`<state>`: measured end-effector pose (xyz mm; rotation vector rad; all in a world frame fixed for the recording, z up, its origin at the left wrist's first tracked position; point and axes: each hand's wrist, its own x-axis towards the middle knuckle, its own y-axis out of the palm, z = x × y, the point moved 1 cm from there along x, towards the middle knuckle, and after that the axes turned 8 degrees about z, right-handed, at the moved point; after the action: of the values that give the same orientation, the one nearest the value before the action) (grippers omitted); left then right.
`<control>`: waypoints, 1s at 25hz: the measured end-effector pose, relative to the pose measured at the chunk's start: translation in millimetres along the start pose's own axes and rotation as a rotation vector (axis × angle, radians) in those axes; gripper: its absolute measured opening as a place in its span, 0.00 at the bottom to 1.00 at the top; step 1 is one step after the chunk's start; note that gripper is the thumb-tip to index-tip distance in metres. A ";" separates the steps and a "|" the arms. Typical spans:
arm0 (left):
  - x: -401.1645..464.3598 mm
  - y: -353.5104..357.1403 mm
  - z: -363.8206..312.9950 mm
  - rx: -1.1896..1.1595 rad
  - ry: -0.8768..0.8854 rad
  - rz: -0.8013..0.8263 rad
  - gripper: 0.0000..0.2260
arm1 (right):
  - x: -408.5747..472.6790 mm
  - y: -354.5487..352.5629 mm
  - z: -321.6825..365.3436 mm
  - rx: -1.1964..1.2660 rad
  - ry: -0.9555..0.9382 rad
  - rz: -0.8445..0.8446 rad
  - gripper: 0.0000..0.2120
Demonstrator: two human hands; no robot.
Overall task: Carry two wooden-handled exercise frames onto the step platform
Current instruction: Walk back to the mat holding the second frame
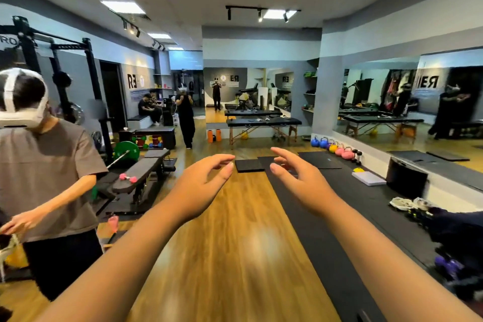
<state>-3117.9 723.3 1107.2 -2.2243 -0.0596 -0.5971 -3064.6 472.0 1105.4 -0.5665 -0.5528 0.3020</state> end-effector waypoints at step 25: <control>598.7 125.2 338.3 0.042 0.020 -0.021 0.19 | 601.7 -13.8 -370.7 -0.054 -0.045 0.049 0.25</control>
<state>-2422.9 795.9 1091.9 -2.1792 -0.0847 -0.6242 -2362.5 553.7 1097.8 -0.6276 -0.5928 0.3477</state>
